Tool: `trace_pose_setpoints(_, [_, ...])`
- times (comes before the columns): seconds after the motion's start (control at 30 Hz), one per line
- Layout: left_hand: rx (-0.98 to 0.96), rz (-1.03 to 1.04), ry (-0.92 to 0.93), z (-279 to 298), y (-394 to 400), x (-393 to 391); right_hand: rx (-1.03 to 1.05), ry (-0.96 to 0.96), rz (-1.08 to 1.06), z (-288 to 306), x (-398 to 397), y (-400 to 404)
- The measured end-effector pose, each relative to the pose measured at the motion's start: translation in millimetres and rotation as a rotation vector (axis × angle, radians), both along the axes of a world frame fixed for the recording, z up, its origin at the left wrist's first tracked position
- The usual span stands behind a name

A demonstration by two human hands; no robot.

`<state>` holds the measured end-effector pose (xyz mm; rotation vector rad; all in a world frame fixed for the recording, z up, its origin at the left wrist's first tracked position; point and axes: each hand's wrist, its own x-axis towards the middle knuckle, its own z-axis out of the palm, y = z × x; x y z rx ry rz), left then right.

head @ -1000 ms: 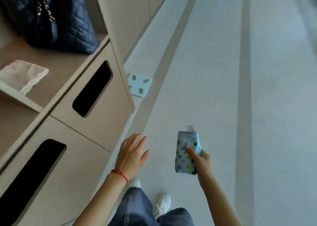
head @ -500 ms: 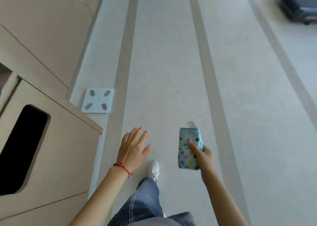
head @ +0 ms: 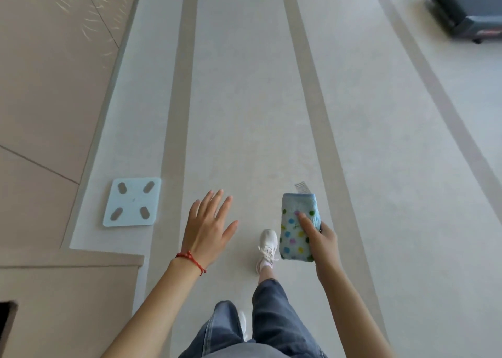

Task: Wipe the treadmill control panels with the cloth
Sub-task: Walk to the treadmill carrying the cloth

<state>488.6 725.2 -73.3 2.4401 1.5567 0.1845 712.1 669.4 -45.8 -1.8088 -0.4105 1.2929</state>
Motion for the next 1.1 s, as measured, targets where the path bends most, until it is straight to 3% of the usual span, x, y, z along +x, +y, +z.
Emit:
trace_pose_setpoints(0.57, [0.032, 0.062, -0.015, 15, 355, 125, 0.03, -0.003, 0.001, 10, 134, 362])
trace_pose_setpoints(0.77, [0.022, -0.003, -0.015, -2, 508, 159, 0.014, -0.001, -0.049, -5, 163, 501])
trace_pose_setpoints(1.1, [0.073, -0.132, -0.011, 18, 750, 239, 0.029, 0.008, -0.157, 13, 231, 718])
